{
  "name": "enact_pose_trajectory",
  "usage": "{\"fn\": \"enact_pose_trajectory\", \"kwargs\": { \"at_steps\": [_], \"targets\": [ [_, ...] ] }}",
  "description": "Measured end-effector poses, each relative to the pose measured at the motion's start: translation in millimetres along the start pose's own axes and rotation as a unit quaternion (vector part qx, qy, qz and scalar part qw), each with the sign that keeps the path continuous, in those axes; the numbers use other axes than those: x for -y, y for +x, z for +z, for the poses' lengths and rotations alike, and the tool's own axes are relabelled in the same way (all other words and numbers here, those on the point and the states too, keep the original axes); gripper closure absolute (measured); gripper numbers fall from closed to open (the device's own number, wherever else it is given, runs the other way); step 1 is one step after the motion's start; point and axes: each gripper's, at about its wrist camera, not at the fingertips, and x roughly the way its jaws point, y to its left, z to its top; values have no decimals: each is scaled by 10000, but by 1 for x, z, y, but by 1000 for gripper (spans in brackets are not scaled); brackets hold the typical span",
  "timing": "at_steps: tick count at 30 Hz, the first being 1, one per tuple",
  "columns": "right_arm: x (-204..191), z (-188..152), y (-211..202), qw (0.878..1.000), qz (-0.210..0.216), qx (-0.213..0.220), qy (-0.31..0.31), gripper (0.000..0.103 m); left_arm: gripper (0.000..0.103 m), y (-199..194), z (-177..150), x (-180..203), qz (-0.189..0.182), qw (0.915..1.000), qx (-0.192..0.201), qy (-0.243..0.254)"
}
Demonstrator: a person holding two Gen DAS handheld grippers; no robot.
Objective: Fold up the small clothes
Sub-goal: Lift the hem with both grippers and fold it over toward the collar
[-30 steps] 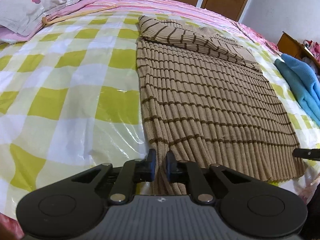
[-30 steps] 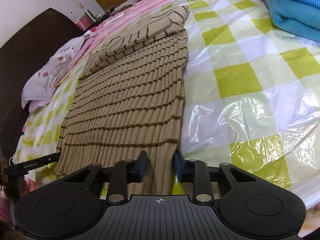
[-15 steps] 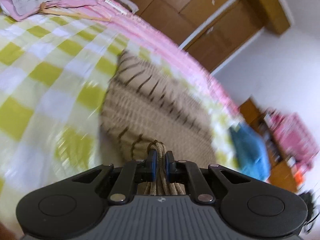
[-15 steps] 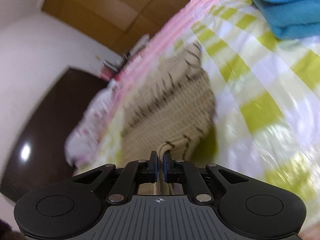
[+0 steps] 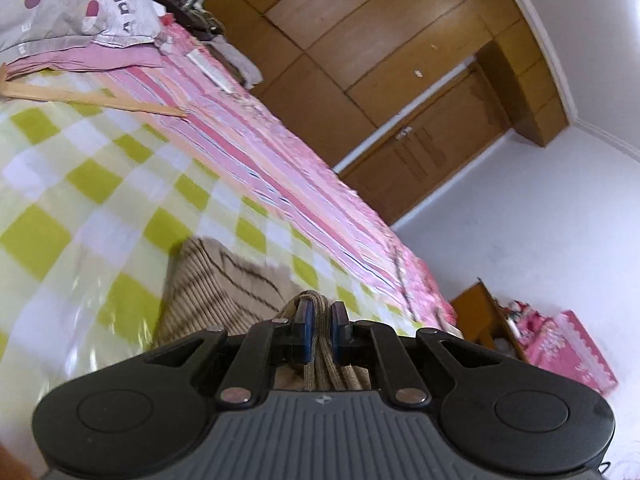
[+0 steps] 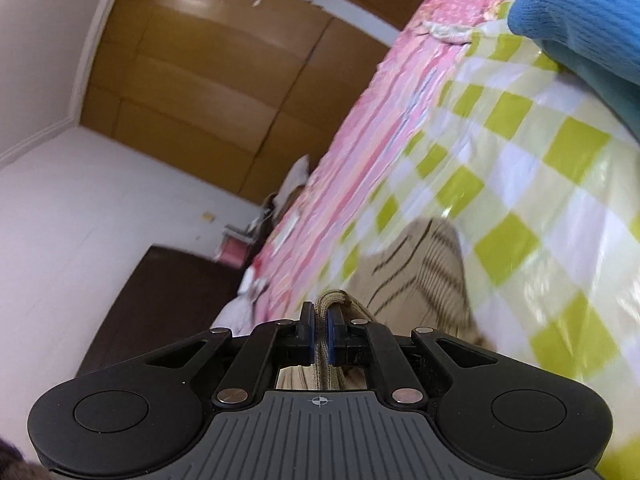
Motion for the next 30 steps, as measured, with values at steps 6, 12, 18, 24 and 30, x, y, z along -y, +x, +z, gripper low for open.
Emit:
{"fn": "enact_pose_trajectory", "kwargs": {
  "at_steps": [6, 12, 18, 24, 30],
  "targets": [
    [21, 25, 62, 9990, -446, 71, 50, 96, 88, 55, 19, -30, 497, 9987, -28, -95],
    [34, 30, 111, 9951, -974, -36, -181, 96, 88, 88, 19, -57, 955, 9950, -228, -202],
    [48, 32, 132, 9922, -1237, -136, -120, 92, 88, 97, 19, -61, 1086, 9937, -168, -225],
    [47, 33, 129, 9940, -1075, -156, -132, 85, 68, 93, 30, -60, 1141, 9923, 145, -454],
    [25, 33, 111, 9896, -1091, 67, -937, 66, 62, 73, 27, -49, 1246, 9920, 165, -143]
  ]
}}
